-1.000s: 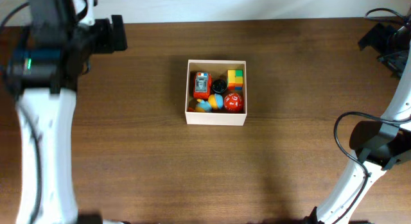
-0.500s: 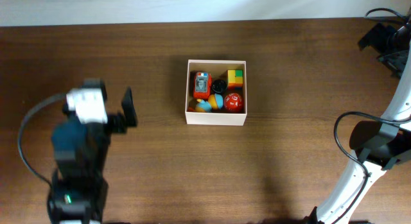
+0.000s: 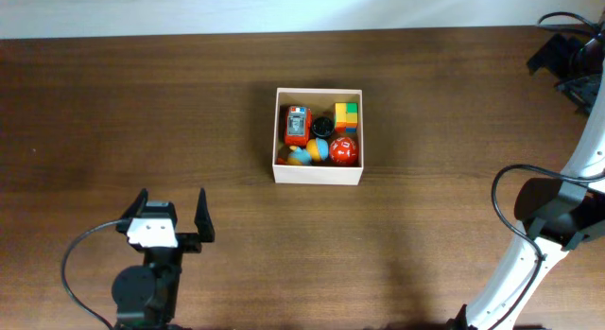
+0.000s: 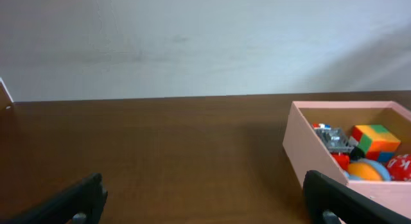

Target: Pack container

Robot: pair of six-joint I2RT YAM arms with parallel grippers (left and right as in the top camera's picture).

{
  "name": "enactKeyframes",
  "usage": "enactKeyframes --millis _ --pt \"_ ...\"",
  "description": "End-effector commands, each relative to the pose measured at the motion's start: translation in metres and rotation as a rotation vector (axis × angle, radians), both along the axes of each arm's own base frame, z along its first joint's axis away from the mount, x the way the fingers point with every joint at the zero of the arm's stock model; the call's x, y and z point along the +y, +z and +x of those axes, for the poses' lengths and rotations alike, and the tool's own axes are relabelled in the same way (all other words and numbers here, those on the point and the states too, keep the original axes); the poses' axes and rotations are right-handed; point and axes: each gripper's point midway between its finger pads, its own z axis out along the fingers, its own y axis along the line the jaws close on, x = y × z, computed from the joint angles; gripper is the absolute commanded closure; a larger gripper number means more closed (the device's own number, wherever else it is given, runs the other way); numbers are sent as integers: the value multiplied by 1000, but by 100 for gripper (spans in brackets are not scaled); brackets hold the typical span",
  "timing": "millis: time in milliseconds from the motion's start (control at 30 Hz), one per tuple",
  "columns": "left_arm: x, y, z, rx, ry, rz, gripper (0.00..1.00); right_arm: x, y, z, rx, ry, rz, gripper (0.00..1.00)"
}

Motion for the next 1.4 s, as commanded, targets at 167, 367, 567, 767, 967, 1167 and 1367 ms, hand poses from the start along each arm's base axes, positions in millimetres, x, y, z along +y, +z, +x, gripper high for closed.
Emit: enactKeyframes --millis 167,367,567,767,967,1167,1367 --pt "4 -35 -7 -6 13 41 1 2 2 1 -5 4 0 1" --pt "9 -50 -13 30 32 51 1 2 2 1 -5 4 0 1" --pt "16 -44 -13 3 60 51 1 2 2 1 -5 4 0 1" --pt "16 -44 -13 3 59 51 1 2 2 1 -5 4 0 1" --pt "16 -44 -13 3 59 51 1 2 2 1 -5 4 0 1" --pt "16 -44 -13 3 59 51 1 2 2 1 -5 4 0 1" --pt "16 -44 -13 3 59 51 1 2 2 1 -5 4 0 1"
